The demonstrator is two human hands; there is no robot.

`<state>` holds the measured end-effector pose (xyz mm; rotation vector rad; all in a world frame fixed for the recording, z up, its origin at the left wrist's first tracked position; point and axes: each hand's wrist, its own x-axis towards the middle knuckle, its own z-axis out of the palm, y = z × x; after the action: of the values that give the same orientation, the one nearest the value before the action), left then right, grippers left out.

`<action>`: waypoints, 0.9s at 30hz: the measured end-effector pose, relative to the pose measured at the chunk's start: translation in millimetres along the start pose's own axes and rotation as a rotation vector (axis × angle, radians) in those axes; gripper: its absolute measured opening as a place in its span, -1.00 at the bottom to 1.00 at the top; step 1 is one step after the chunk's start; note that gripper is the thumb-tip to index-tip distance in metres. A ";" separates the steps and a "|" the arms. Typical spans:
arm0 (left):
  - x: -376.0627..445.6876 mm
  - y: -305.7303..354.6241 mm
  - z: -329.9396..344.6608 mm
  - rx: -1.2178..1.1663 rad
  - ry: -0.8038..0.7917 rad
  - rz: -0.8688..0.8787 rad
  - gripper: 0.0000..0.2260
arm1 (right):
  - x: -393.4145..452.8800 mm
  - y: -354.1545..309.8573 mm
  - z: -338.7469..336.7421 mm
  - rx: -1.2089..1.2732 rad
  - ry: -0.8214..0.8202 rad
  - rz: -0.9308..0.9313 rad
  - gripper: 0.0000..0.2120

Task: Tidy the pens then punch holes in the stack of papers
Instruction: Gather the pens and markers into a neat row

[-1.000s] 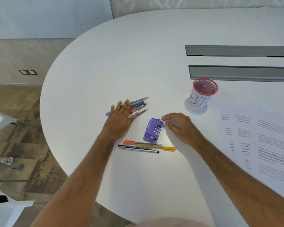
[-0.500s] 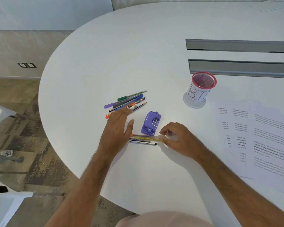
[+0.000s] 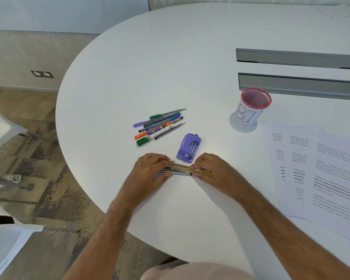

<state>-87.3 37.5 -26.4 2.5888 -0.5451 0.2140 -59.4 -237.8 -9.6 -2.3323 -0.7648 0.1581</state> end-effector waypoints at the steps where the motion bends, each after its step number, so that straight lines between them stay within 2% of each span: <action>1: -1.5 -0.6 -1.3 0.004 0.001 0.002 -0.72 | 0.1 -1.2 1.4 0.013 -0.001 0.000 -0.81; 7: -15.6 -12.7 -14.1 0.002 0.034 -0.001 -0.77 | 4.2 -17.6 15.3 0.024 0.007 -0.034 -0.82; 12: -23.7 -28.0 -27.9 -0.031 0.036 -0.037 -0.72 | 15.2 -37.8 25.6 -0.031 0.006 -0.057 -0.82; 21: -43.3 -69.0 -49.0 0.019 0.125 -0.069 -0.61 | 43.9 -57.3 42.7 -0.318 -0.117 -0.260 -0.75; 23: -47.2 -78.7 -52.6 0.036 0.150 -0.088 -0.64 | 48.1 -58.9 48.8 -0.414 -0.040 -0.324 -0.73; 27: -51.8 -88.3 -56.5 0.080 0.192 -0.146 -0.72 | 60.8 -68.3 54.9 -0.575 0.083 -0.313 -0.71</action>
<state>-100.6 153.7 -27.5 2.6335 -0.2827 0.4378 -59.2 -131.3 -3.2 -2.6758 -1.2459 -0.3374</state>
